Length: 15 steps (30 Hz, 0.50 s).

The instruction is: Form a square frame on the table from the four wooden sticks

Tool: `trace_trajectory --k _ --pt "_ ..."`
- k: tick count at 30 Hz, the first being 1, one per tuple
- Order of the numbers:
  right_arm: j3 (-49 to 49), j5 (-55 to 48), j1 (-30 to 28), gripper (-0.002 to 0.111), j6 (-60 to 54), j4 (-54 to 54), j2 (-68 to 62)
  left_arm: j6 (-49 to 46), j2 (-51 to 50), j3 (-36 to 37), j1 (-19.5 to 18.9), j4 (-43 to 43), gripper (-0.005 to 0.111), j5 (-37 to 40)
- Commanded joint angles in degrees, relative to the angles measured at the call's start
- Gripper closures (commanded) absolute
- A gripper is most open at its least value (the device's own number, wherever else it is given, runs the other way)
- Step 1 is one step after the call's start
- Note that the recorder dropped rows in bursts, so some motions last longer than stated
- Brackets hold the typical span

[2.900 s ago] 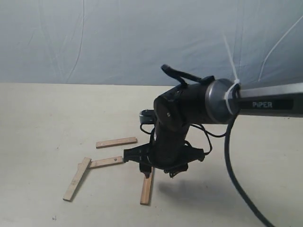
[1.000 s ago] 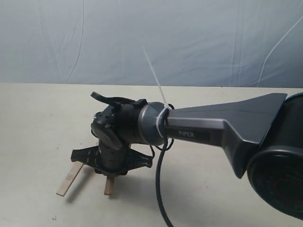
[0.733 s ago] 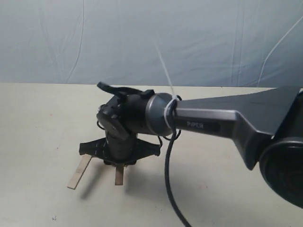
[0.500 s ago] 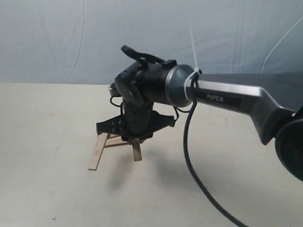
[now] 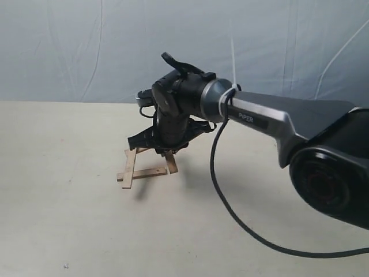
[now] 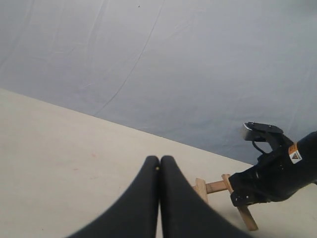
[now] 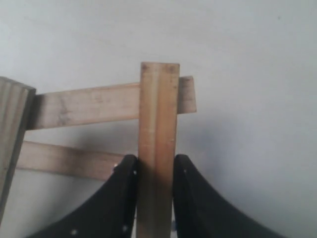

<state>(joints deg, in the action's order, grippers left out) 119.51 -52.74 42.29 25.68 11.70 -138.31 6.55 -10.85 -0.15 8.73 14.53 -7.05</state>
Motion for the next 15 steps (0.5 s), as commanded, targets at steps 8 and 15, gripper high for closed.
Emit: trace_trajectory --k 8,15 --pt "13.0 -2.3 -0.2 0.109 -0.2 1.9 -8.8 0.3 0.3 0.2 -0.1 0.4 0.107 -0.5" --pt "14.3 -1.4 -0.2 0.109 -0.2 1.5 -9.3 0.5 0.3 0.2 -0.1 0.4 0.107 -0.5"
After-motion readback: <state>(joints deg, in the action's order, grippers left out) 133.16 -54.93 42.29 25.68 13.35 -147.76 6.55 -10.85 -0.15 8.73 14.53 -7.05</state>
